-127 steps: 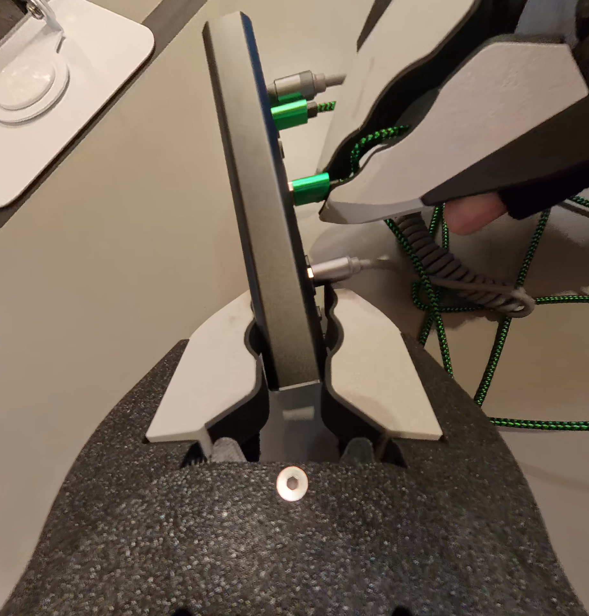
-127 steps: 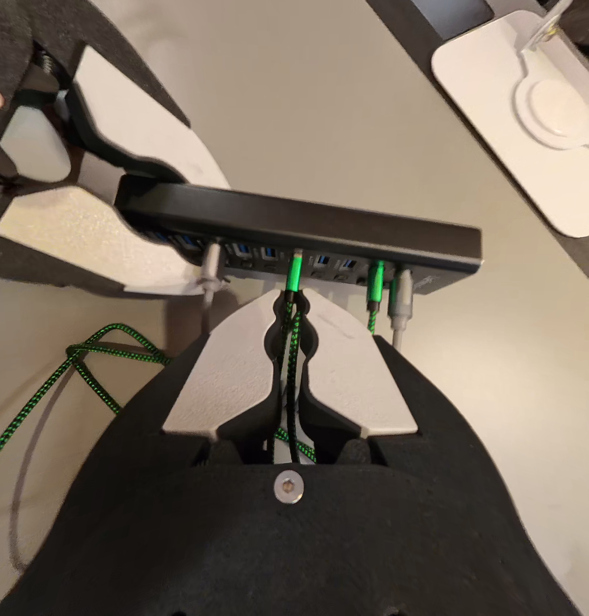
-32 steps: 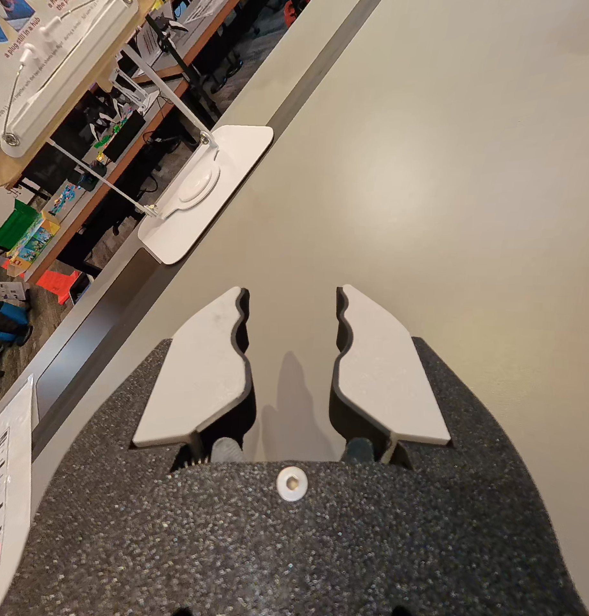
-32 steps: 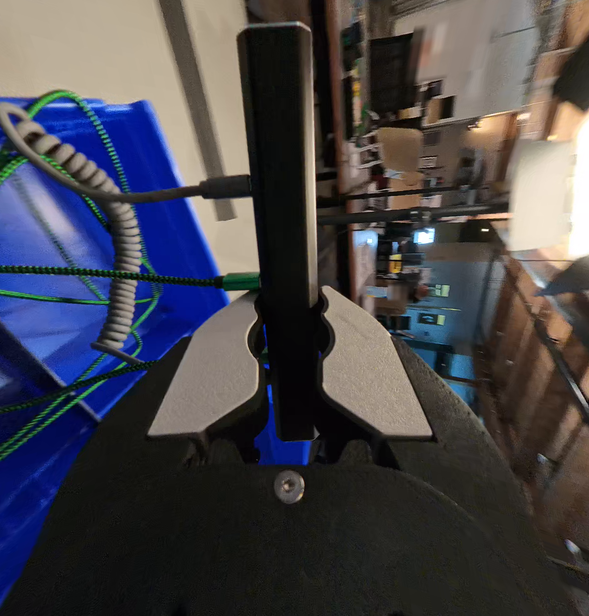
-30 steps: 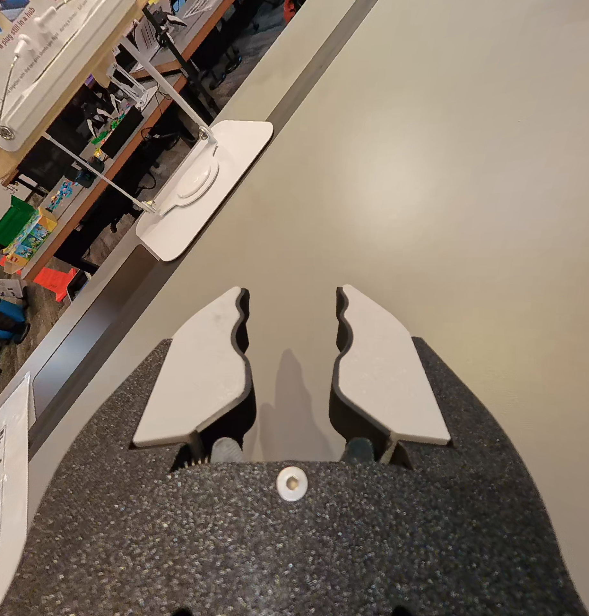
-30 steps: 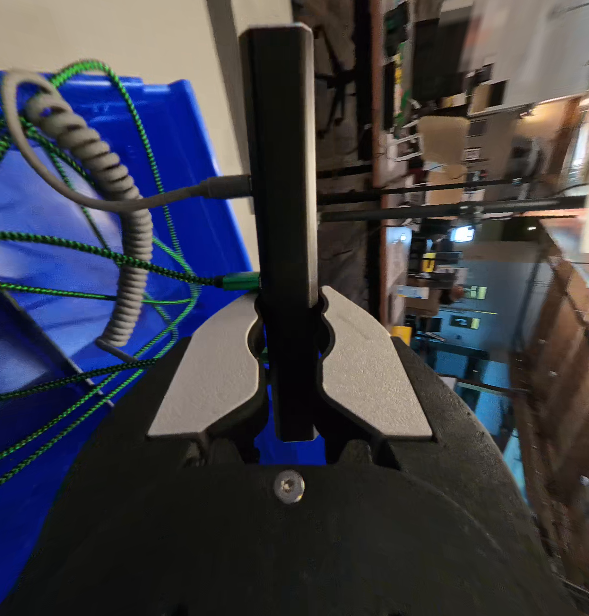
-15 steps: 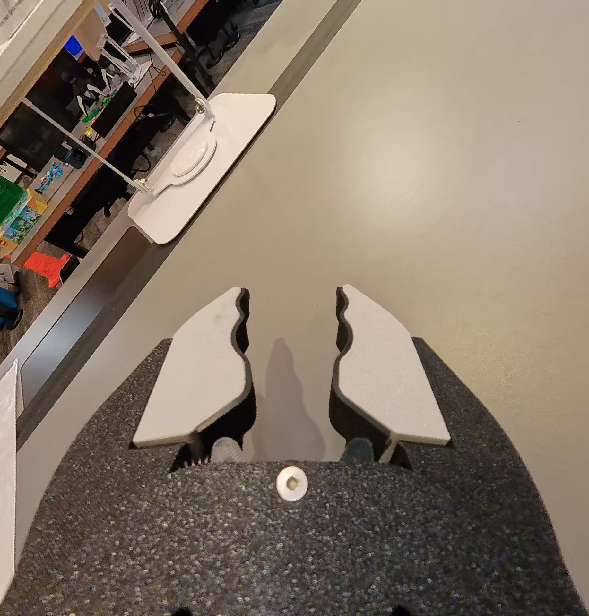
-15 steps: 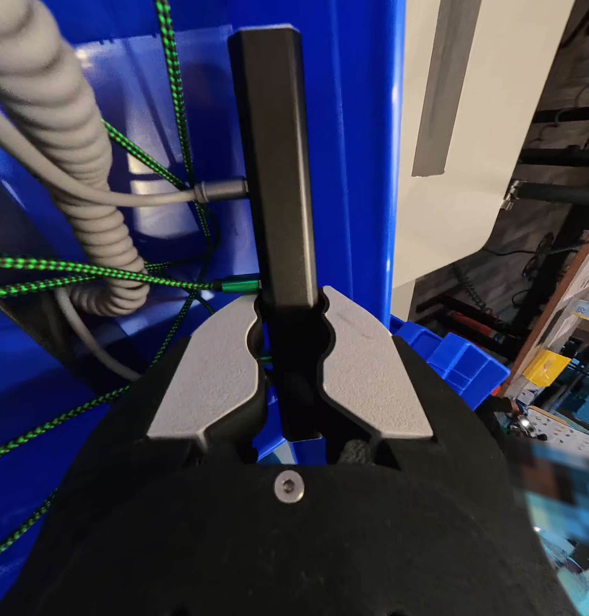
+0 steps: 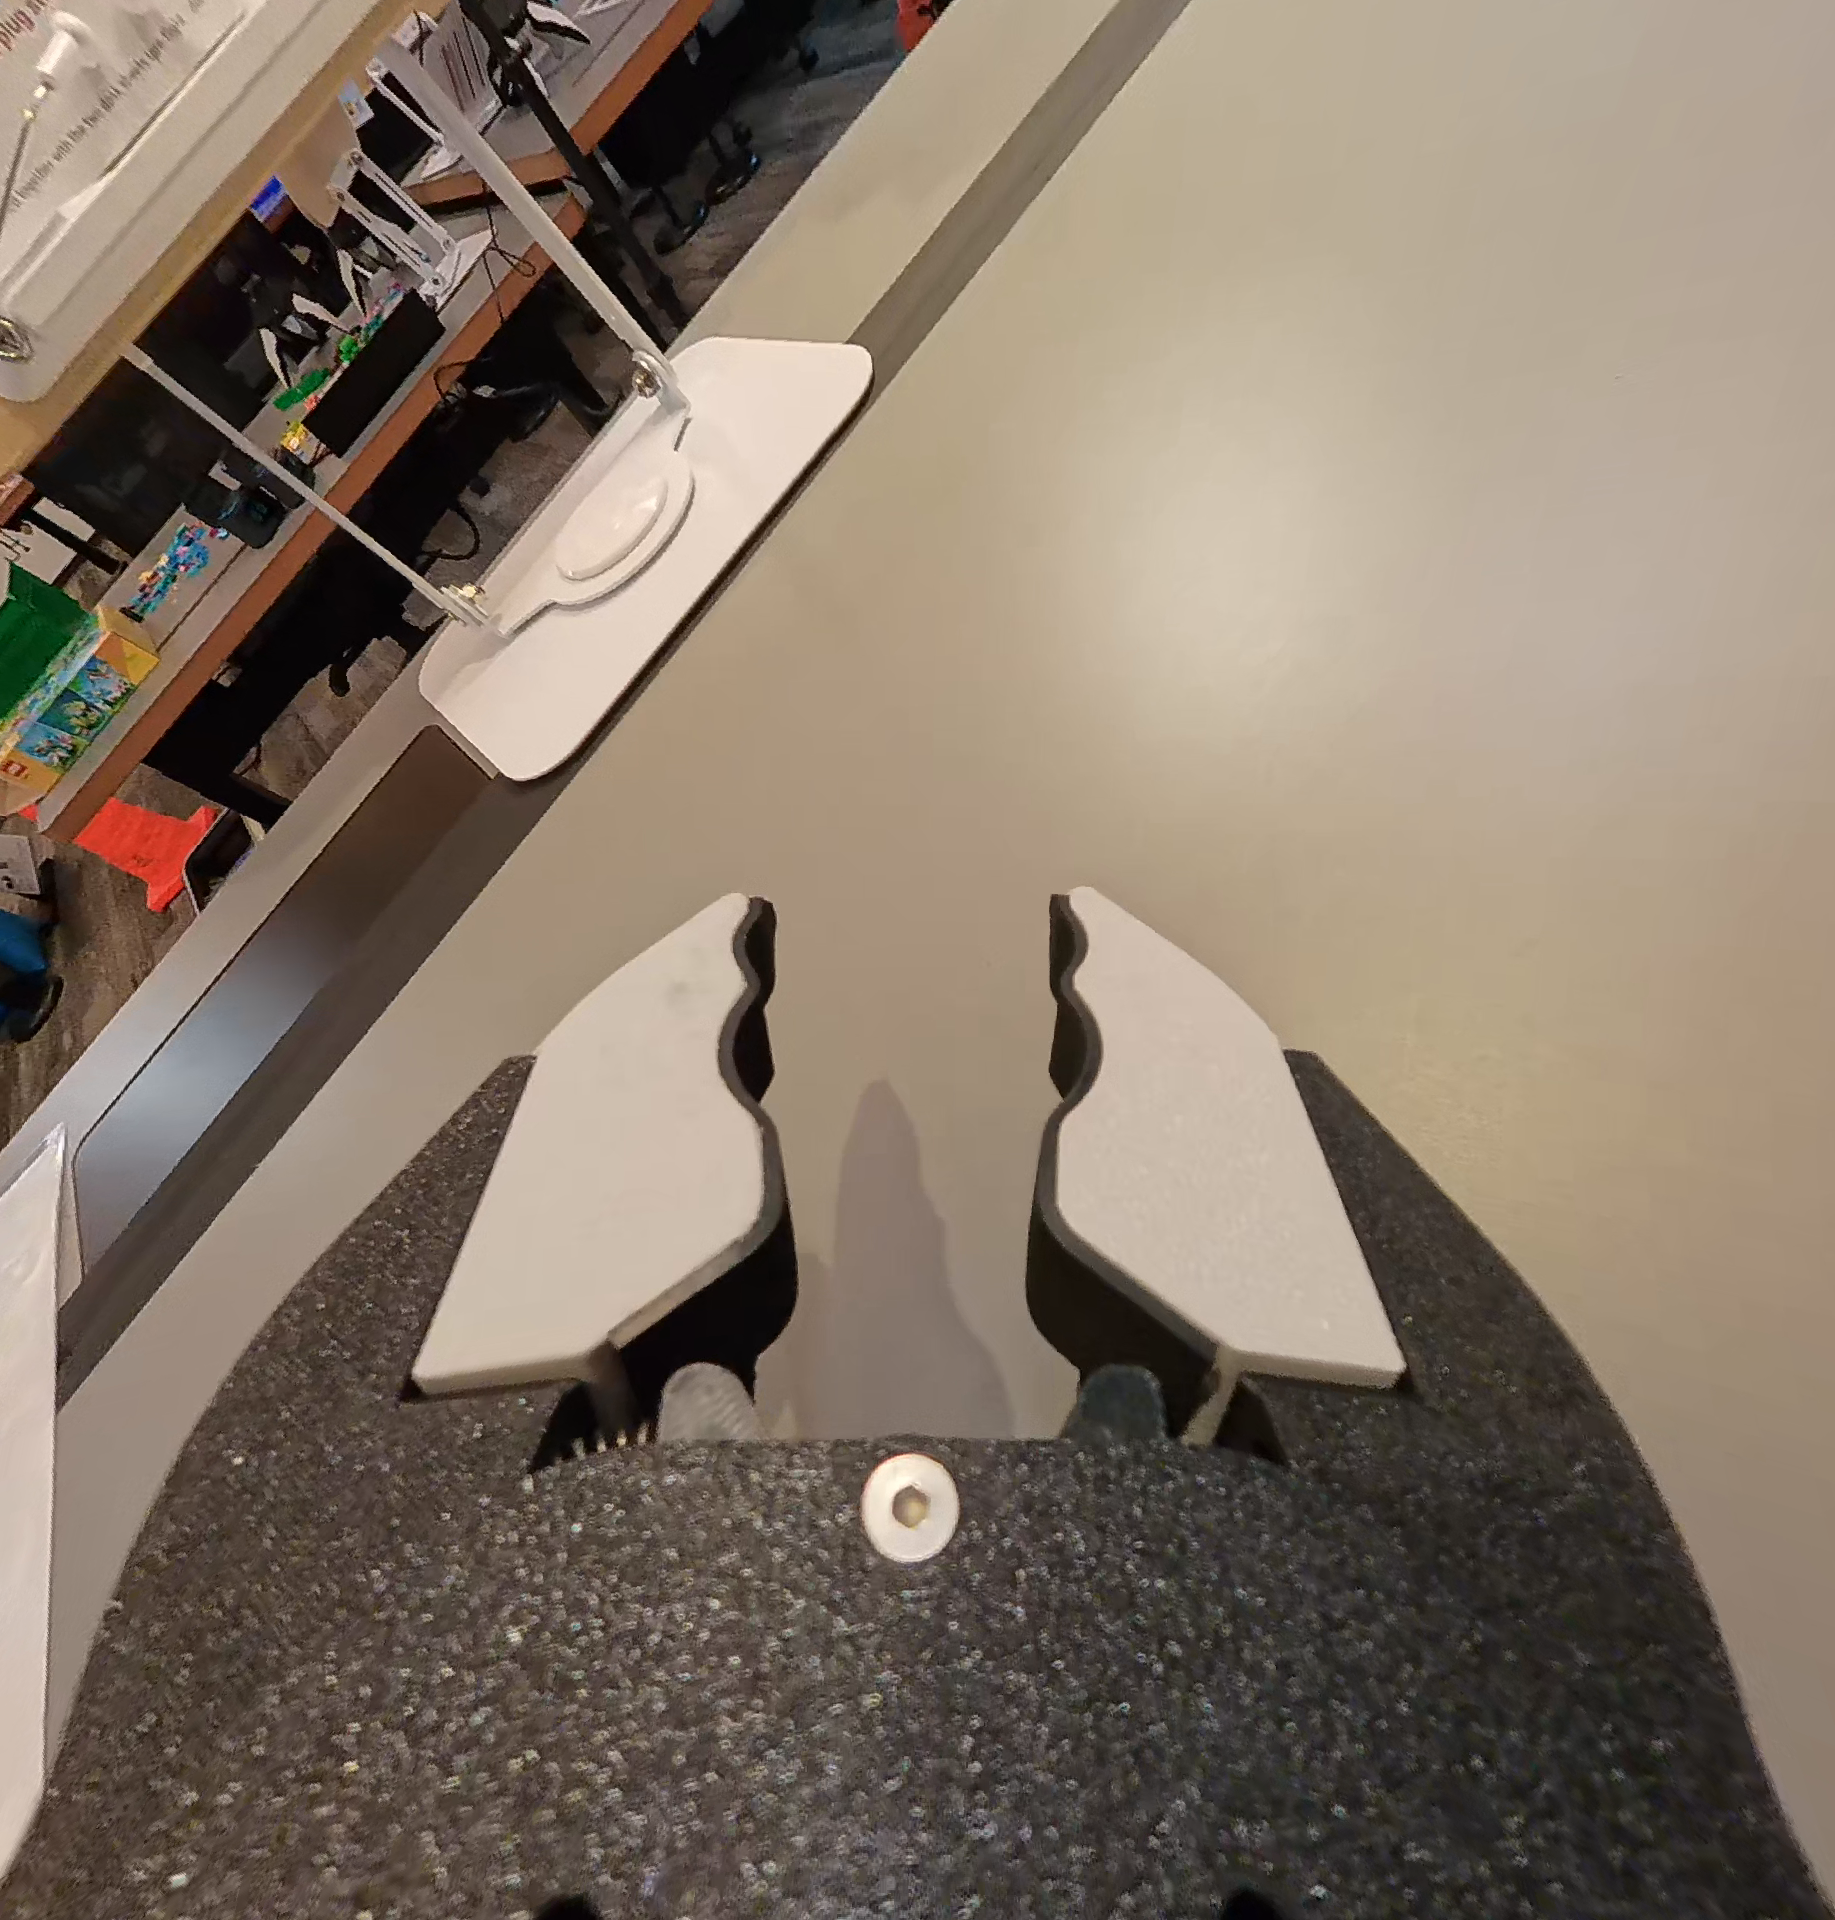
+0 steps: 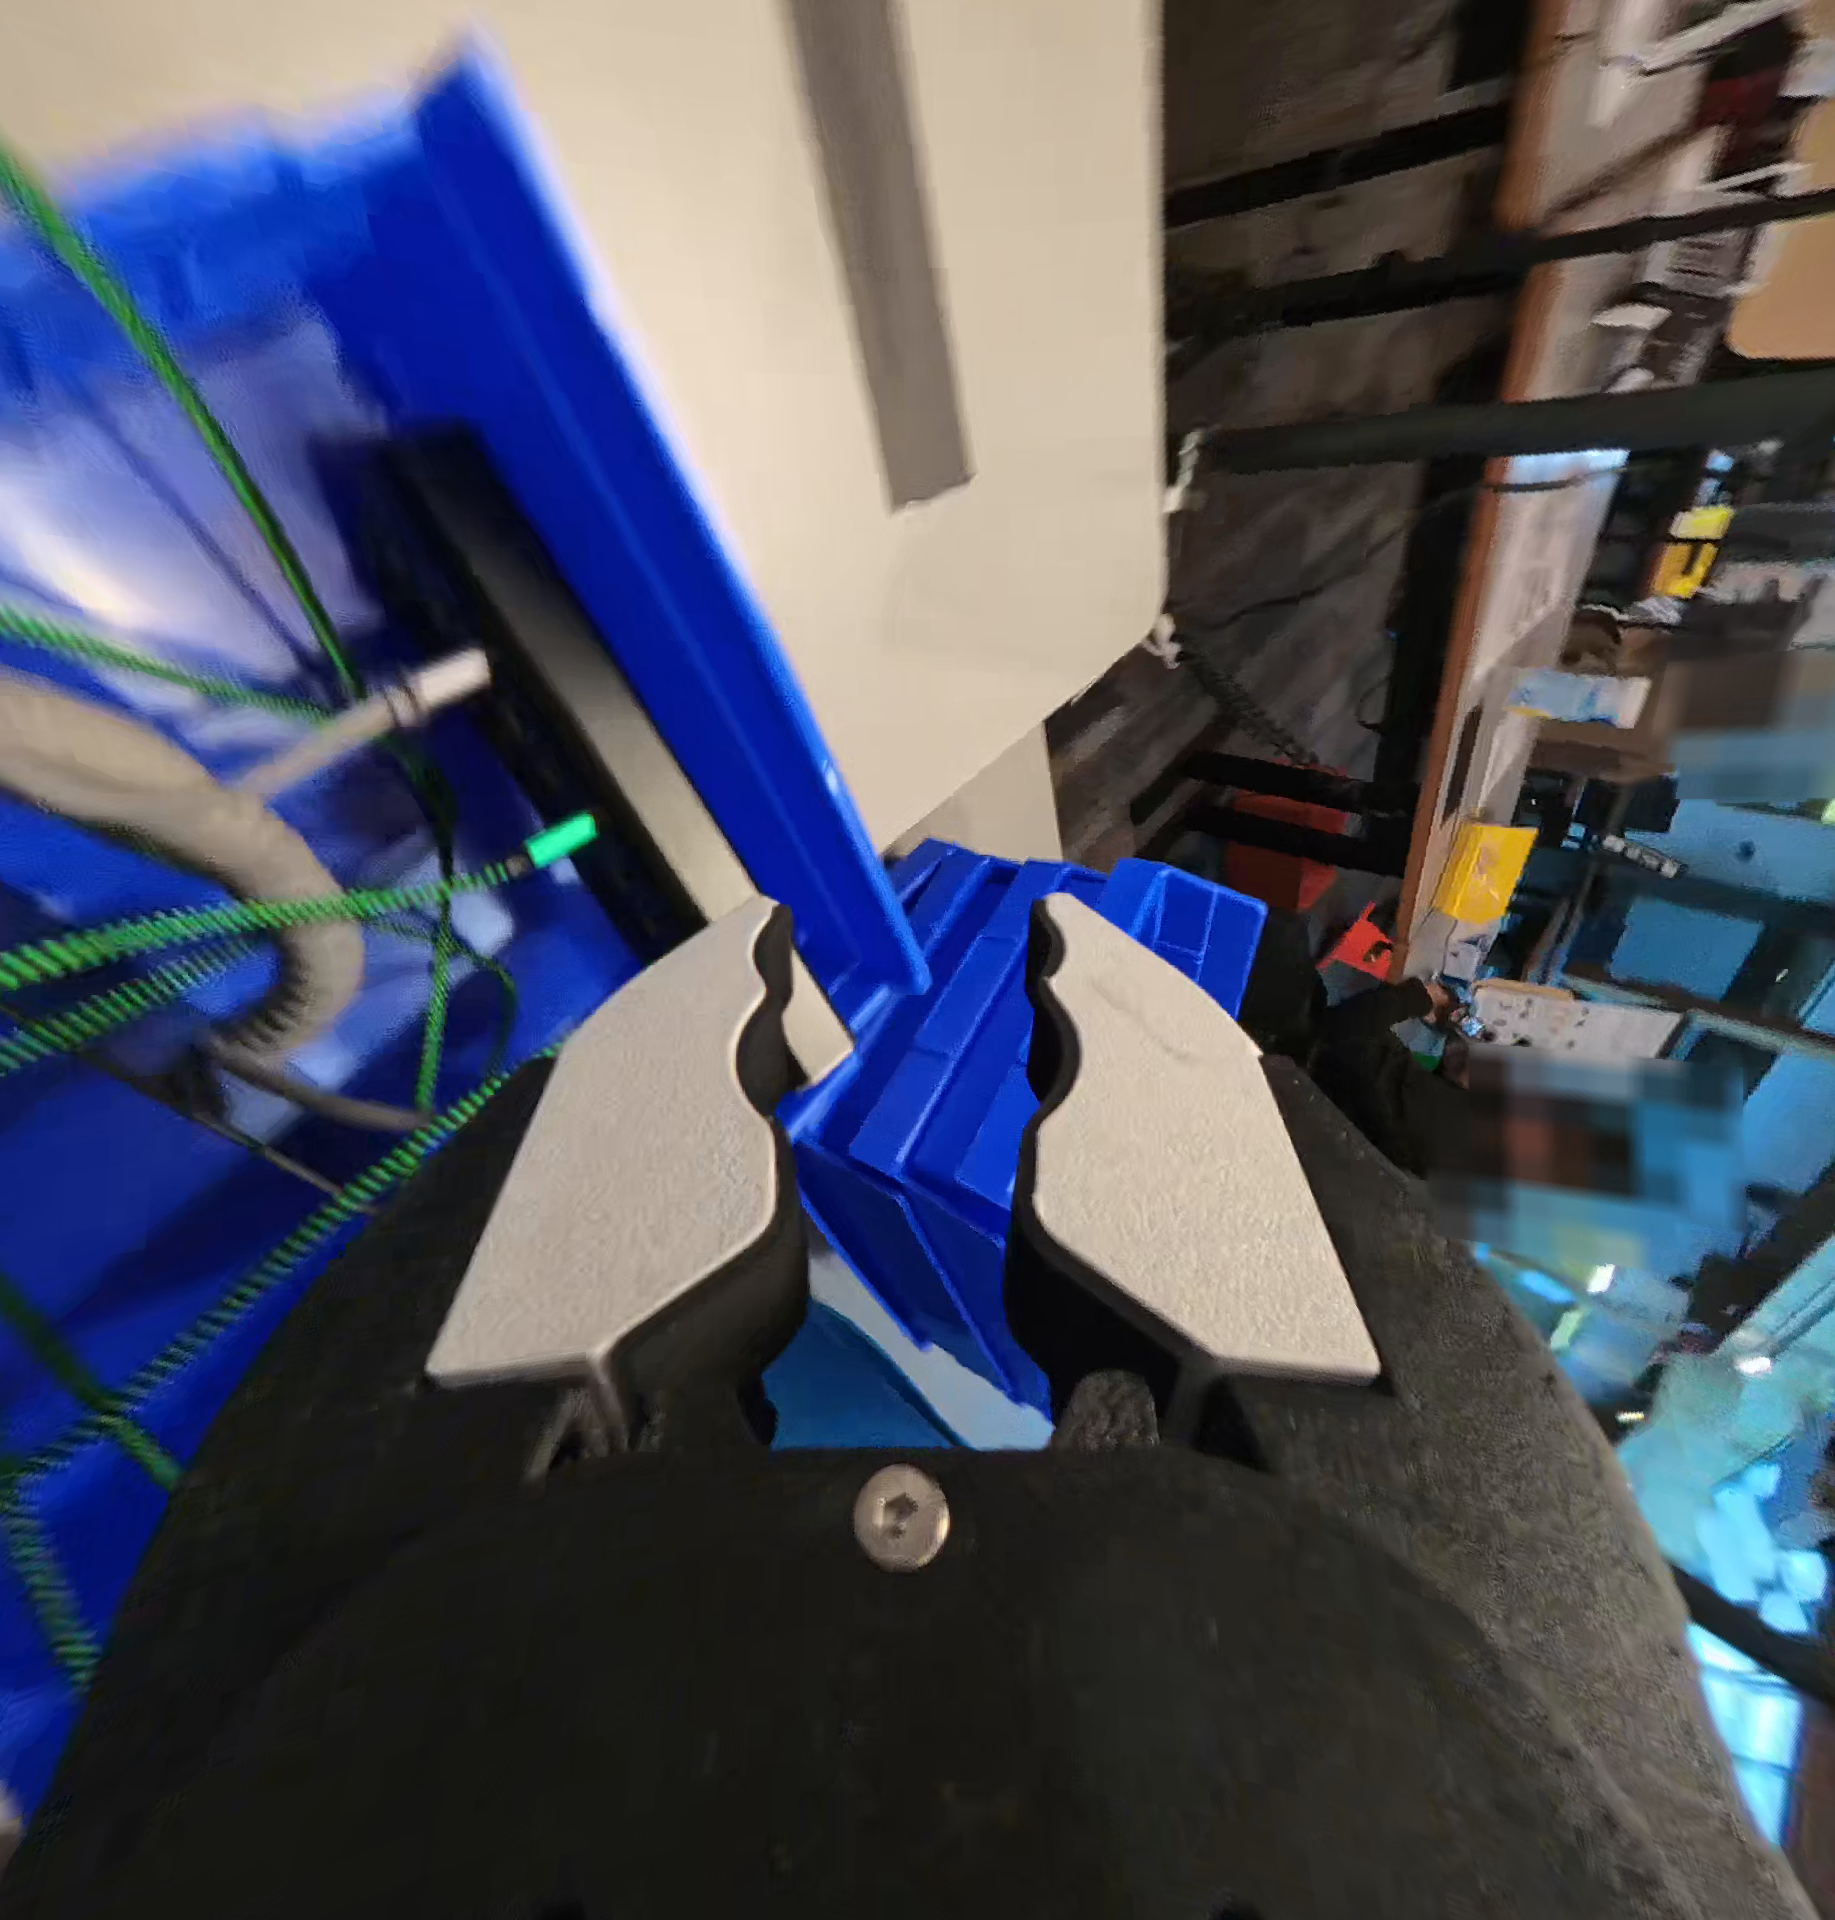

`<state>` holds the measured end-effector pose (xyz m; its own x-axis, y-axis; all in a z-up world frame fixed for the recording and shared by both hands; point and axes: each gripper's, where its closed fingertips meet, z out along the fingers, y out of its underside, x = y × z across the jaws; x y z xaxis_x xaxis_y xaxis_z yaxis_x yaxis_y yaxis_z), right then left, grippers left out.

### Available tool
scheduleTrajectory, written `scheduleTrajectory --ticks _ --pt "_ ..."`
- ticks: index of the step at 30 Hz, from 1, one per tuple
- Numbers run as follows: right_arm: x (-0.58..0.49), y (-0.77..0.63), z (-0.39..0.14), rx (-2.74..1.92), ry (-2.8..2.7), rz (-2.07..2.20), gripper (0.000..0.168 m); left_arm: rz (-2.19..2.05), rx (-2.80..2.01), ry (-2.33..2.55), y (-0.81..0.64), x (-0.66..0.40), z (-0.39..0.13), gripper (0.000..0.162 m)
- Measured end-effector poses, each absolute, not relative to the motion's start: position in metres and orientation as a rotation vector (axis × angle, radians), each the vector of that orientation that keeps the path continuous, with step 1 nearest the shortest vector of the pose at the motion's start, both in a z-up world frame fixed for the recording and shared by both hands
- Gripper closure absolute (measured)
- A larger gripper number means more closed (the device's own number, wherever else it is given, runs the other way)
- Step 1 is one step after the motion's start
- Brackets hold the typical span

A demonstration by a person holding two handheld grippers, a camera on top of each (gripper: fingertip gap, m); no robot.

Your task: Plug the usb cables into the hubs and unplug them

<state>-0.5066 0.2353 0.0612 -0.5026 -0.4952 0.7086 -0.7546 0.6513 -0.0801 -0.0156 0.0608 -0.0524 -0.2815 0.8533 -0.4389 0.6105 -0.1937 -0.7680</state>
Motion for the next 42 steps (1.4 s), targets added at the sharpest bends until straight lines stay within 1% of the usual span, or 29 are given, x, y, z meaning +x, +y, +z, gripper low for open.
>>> scheduleTrajectory --ticks 4,6,8,12,15,17,20,22,24,30,35,42 --pt "-0.426 0.229 0.097 0.722 -2.313 0.901 0.132 1.437 -1.609 -1.781 0.065 -0.019 -0.044 0.110" --pt "-0.368 0.229 0.105 0.641 -2.398 1.115 0.136 1.405 -1.515 -1.750 0.067 -0.021 -0.038 0.110" --pt "-0.303 0.230 0.105 0.610 -2.500 1.322 0.136 1.373 -1.410 -1.712 0.068 -0.023 -0.030 0.107" --pt "-0.186 0.222 0.081 0.638 -2.684 1.670 0.136 1.342 -1.222 -1.640 0.065 -0.020 -0.015 0.102" --pt "-0.125 0.202 0.046 0.659 -2.814 1.848 0.134 1.334 -1.203 -1.617 0.060 -0.017 -0.015 0.097" --pt "-0.101 0.187 0.016 0.637 -2.916 1.871 0.132 1.327 -1.234 -1.628 0.057 -0.014 -0.019 0.096" --pt "-0.085 0.170 -0.017 0.591 -2.980 1.855 0.133 1.332 -1.293 -1.659 0.053 -0.009 -0.025 0.097" --pt "-0.084 0.169 -0.029 0.650 -2.938 1.798 0.133 1.321 -1.304 -1.673 0.051 -0.007 -0.028 0.097" --pt "-0.091 0.168 -0.034 0.673 -2.840 1.797 0.135 1.295 -1.291 -1.679 0.051 -0.007 -0.031 0.098" --pt "-0.114 0.165 -0.048 0.654 -2.812 1.774 0.138 1.275 -1.349 -1.717 0.054 -0.011 -0.040 0.099" --pt "-0.119 0.163 -0.053 0.607 -2.927 1.768 0.137 1.264 -1.409 -1.740 0.056 -0.014 -0.047 0.098" --pt "-0.130 0.164 -0.052 0.492 -3.059 1.810 0.137 1.177 -1.356 -1.761 0.057 -0.014 -0.049 0.098"
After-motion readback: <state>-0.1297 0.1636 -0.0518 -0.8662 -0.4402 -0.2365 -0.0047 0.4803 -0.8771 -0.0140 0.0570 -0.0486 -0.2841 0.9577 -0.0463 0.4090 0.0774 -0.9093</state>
